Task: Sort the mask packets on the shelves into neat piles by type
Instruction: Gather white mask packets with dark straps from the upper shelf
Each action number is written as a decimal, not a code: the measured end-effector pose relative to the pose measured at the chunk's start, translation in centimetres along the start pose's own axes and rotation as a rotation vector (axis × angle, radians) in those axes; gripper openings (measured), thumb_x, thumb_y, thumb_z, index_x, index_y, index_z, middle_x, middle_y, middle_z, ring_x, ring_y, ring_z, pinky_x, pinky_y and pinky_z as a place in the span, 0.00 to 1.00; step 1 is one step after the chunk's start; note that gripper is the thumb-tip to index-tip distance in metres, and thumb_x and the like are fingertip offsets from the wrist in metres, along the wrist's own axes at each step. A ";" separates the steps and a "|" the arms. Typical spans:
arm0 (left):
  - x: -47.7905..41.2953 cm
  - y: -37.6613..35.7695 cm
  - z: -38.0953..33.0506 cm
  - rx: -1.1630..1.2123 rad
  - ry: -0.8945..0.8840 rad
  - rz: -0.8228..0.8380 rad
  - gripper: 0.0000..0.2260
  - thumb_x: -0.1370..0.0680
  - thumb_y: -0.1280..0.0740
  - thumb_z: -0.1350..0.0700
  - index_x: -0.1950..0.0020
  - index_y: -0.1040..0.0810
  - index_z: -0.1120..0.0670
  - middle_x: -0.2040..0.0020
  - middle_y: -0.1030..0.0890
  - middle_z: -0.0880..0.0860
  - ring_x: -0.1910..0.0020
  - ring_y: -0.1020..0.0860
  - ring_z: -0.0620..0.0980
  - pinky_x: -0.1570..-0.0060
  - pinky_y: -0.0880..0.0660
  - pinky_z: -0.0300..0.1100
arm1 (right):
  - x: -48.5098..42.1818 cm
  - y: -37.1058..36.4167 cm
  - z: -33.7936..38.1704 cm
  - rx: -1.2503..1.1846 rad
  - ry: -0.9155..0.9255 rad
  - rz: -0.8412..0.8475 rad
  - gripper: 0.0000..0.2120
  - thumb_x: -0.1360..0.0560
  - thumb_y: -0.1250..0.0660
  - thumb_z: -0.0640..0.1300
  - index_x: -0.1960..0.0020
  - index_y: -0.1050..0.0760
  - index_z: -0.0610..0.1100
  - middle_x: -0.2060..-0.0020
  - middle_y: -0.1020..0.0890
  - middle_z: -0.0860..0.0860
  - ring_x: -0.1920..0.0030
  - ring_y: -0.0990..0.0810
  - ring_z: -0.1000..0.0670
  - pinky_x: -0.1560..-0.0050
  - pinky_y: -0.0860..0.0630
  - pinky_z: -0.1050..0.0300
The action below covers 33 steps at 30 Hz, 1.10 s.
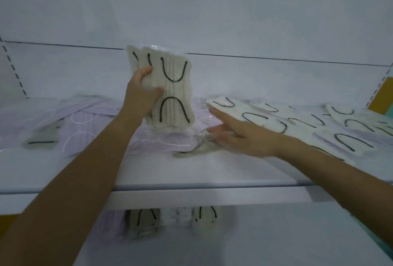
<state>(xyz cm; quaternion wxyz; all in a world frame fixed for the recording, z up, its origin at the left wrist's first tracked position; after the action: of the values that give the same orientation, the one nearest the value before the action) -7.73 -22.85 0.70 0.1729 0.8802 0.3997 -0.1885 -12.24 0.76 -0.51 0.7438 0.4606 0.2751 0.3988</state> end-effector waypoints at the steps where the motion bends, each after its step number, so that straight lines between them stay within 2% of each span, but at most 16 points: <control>1: -0.1 0.0 0.0 -0.003 -0.003 -0.006 0.25 0.26 0.32 0.63 0.31 0.33 0.55 0.35 0.29 0.53 0.43 0.31 0.44 0.44 0.32 0.34 | 2.0 -0.8 -0.3 0.076 0.005 0.110 0.28 0.19 0.48 0.52 0.24 0.56 0.52 0.31 0.32 0.57 0.32 0.35 0.59 0.39 0.46 0.78; 3: 0.0 -0.2 -0.2 -0.007 -0.008 -0.002 0.25 0.26 0.32 0.64 0.30 0.33 0.54 0.35 0.29 0.52 0.43 0.31 0.43 0.44 0.32 0.34 | 5.3 -1.3 -0.6 0.155 0.000 0.144 0.27 0.20 0.51 0.56 0.24 0.56 0.55 0.31 0.35 0.64 0.33 0.39 0.64 0.40 0.51 0.81; 4: 0.1 -0.2 -0.3 -0.007 -0.009 0.004 0.25 0.26 0.32 0.64 0.30 0.33 0.54 0.35 0.29 0.52 0.43 0.31 0.43 0.44 0.32 0.34 | 6.5 -0.9 -0.6 0.138 -0.020 0.122 0.27 0.22 0.52 0.58 0.25 0.56 0.58 0.33 0.34 0.68 0.35 0.37 0.67 0.38 0.50 0.80; 6: 0.3 -0.4 -0.4 -0.009 -0.009 0.017 0.25 0.26 0.33 0.64 0.30 0.33 0.54 0.37 0.30 0.50 0.43 0.31 0.44 0.44 0.32 0.34 | 7.8 0.0 -0.8 0.015 -0.033 0.045 0.23 0.23 0.52 0.64 0.29 0.51 0.67 0.42 0.27 0.70 0.41 0.29 0.65 0.38 0.38 0.73; 8: 0.6 -0.7 -0.6 -0.011 -0.009 0.036 0.25 0.26 0.33 0.64 0.30 0.33 0.53 0.39 0.30 0.48 0.43 0.31 0.44 0.44 0.31 0.34 | 8.5 0.3 -1.3 -0.012 -0.023 -0.053 0.19 0.26 0.49 0.67 0.36 0.45 0.71 0.48 0.24 0.66 0.49 0.23 0.58 0.45 0.29 0.66; 10: 1.0 -1.0 -0.7 -0.013 -0.012 0.060 0.25 0.26 0.32 0.64 0.31 0.33 0.53 0.41 0.30 0.48 0.44 0.30 0.44 0.45 0.31 0.35 | 8.5 0.1 -1.9 0.011 -0.050 -0.139 0.22 0.28 0.45 0.68 0.36 0.41 0.67 0.52 0.23 0.63 0.52 0.21 0.53 0.49 0.27 0.61; 12: 1.4 -1.3 -0.8 -0.016 -0.026 0.091 0.25 0.27 0.32 0.64 0.31 0.32 0.53 0.42 0.30 0.48 0.44 0.30 0.45 0.44 0.30 0.37 | 8.1 0.2 -2.2 0.093 -0.146 -0.206 0.32 0.32 0.39 0.68 0.31 0.41 0.61 0.51 0.25 0.61 0.50 0.24 0.52 0.52 0.28 0.61; 15: 1.9 -1.6 -0.7 -0.004 -0.051 0.119 0.25 0.27 0.32 0.65 0.31 0.32 0.54 0.41 0.29 0.49 0.43 0.29 0.45 0.44 0.31 0.35 | 7.4 0.6 -2.2 0.212 -0.375 -0.163 0.42 0.34 0.35 0.69 0.27 0.46 0.54 0.47 0.26 0.54 0.48 0.28 0.52 0.49 0.29 0.56; 17: 2.0 -1.6 -0.6 -0.004 -0.077 0.127 0.26 0.27 0.32 0.65 0.30 0.33 0.55 0.37 0.29 0.51 0.40 0.29 0.46 0.41 0.31 0.35 | 7.1 0.7 -2.0 0.155 -0.418 -0.143 0.43 0.33 0.33 0.66 0.26 0.48 0.53 0.45 0.25 0.53 0.47 0.27 0.51 0.48 0.29 0.55; 20: 2.0 -1.4 -0.5 -0.011 -0.151 0.157 0.32 0.27 0.33 0.68 0.26 0.40 0.54 0.30 0.35 0.49 0.33 0.35 0.43 0.35 0.38 0.33 | 6.9 0.5 -1.6 0.010 -0.388 -0.174 0.43 0.31 0.29 0.57 0.25 0.50 0.53 0.45 0.28 0.56 0.49 0.29 0.54 0.50 0.34 0.61; 23: 2.1 -1.4 -0.3 -0.016 -0.154 0.161 0.27 0.26 0.35 0.68 0.28 0.34 0.55 0.32 0.32 0.49 0.33 0.33 0.45 0.35 0.37 0.32 | 6.8 -0.1 -1.2 -0.105 -0.329 -0.239 0.40 0.29 0.29 0.46 0.25 0.50 0.56 0.45 0.29 0.56 0.52 0.28 0.55 0.58 0.33 0.67; 26: 2.1 -1.5 -0.1 -0.001 -0.063 0.135 0.22 0.25 0.35 0.65 0.32 0.29 0.54 0.33 0.30 0.51 0.35 0.30 0.47 0.38 0.34 0.32 | 6.5 1.3 -1.0 -0.245 -0.228 -0.409 0.36 0.28 0.31 0.38 0.27 0.44 0.56 0.43 0.27 0.51 0.53 0.25 0.53 0.54 0.29 0.66; 30: 2.3 -1.4 -0.6 0.033 0.002 0.126 0.18 0.23 0.35 0.59 0.33 0.28 0.52 0.33 0.30 0.53 0.35 0.30 0.49 0.33 0.34 0.44 | 4.9 5.7 0.6 -0.532 -0.081 -0.689 0.33 0.26 0.32 0.39 0.29 0.42 0.58 0.45 0.26 0.54 0.51 0.21 0.58 0.58 0.22 0.66; 33: 2.5 -1.2 -1.4 0.197 0.076 0.174 0.09 0.22 0.36 0.50 0.46 0.22 0.50 0.42 0.23 0.51 0.42 0.25 0.48 0.34 0.31 0.50 | 0.6 6.3 2.2 -0.661 -0.031 -0.819 0.34 0.27 0.34 0.35 0.27 0.44 0.51 0.49 0.27 0.54 0.55 0.22 0.58 0.62 0.24 0.69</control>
<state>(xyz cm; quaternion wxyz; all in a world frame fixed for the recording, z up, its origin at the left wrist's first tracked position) -6.91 -19.87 0.54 0.0861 0.9308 0.3077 -0.1774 -12.37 1.85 6.13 0.9483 0.0619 0.2810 0.1341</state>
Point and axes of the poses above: each hand's wrist, its own x-axis away from the middle knuckle, its own y-axis out of the back of the hand, z = x × y, the point moved 1 cm from there along -x, towards the middle knuckle
